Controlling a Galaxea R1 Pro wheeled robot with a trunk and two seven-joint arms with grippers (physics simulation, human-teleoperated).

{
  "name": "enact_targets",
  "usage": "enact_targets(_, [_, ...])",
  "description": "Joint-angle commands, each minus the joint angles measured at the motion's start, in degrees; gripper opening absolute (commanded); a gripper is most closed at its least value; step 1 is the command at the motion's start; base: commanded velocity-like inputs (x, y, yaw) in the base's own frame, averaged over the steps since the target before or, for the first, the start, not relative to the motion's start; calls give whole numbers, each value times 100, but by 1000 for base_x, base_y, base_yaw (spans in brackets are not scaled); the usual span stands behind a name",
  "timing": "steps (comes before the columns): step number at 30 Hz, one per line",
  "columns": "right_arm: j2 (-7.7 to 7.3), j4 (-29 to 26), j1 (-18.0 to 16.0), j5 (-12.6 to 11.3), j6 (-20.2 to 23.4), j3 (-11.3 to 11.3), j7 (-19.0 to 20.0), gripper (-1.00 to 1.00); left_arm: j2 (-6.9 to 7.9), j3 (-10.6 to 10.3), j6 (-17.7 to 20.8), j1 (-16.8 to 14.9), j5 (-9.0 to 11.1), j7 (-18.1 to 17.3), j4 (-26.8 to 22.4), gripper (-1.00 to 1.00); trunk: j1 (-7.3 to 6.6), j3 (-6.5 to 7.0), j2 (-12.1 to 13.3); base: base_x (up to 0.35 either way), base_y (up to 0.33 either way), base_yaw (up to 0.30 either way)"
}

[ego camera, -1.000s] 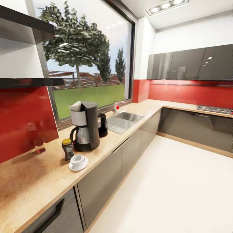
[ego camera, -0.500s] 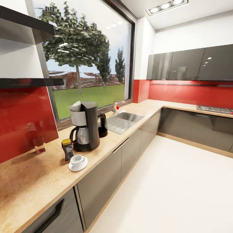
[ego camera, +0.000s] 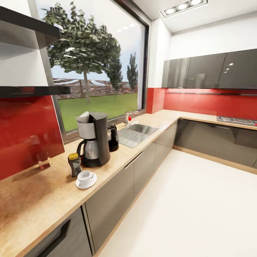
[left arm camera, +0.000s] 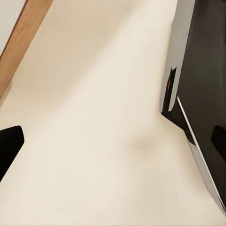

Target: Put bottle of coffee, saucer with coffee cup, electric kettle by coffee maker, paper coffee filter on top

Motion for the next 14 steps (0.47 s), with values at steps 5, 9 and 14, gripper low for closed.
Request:
enact_targets(5, [-80, -11, -4, 31, -8, 36, -31, 100, -12, 39, -14, 2, -58, 14, -8, 100, 1, -7, -6, 0, 0, 0])
enact_targets(9, [-83, -12, -4, 30, -6, 30, -29, 100, -7, 51, -17, -6, -32, 19, -4, 100, 1, -7, -6, 0, 0, 0])
enact_targets(14, [-83, -15, -4, 30, -9, 33, -31, 100, -27, 57, -16, -7, -37, 19, -2, 100, 1, -7, -6, 0, 0, 0])
